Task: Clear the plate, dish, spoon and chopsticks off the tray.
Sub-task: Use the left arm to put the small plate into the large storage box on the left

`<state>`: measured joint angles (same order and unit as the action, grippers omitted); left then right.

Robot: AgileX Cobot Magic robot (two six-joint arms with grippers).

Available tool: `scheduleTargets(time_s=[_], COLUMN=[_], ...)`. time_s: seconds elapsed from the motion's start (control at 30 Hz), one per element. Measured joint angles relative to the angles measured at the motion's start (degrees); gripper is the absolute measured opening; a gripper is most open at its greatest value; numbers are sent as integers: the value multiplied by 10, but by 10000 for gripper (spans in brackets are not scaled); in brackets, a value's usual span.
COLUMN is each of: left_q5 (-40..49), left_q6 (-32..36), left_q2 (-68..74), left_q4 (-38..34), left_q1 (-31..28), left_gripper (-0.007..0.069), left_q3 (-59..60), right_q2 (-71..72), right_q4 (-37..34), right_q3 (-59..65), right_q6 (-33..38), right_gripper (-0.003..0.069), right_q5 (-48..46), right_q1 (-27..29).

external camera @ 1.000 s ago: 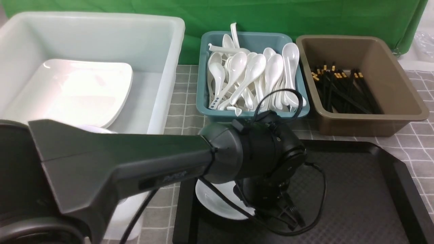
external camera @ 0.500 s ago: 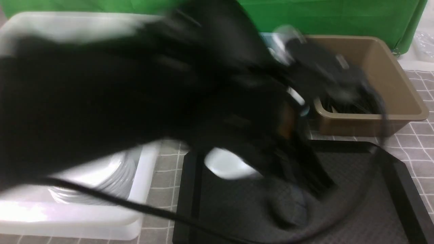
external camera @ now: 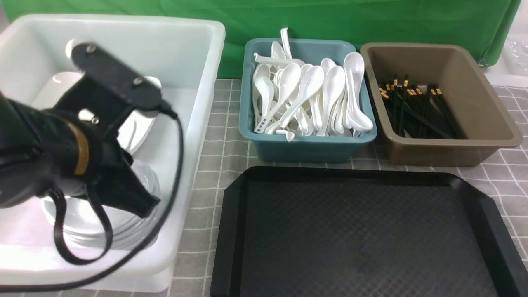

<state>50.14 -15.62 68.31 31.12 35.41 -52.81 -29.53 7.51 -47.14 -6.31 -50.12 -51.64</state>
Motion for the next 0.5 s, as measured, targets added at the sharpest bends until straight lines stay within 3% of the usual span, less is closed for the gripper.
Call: scheduleTargets(time_s=[0.1, 0.33, 0.5], left_q5=[-53, -43, -35], left_q6=[74, 97, 97], left_q2=[24, 67, 67], left_q4=[-36, -45, -66], left_q1=[-39, -45, -47], left_gripper=[26, 90, 273], left_q3=[17, 19, 19], right_q2=[-1, -1, -1], right_q4=[-1, -10, -22], right_q3=[0, 0, 0], right_q6=[-2, -15, -16], right_gripper=[88, 90, 91], right_q5=[13, 13, 13], right_q1=[0, 0, 0])
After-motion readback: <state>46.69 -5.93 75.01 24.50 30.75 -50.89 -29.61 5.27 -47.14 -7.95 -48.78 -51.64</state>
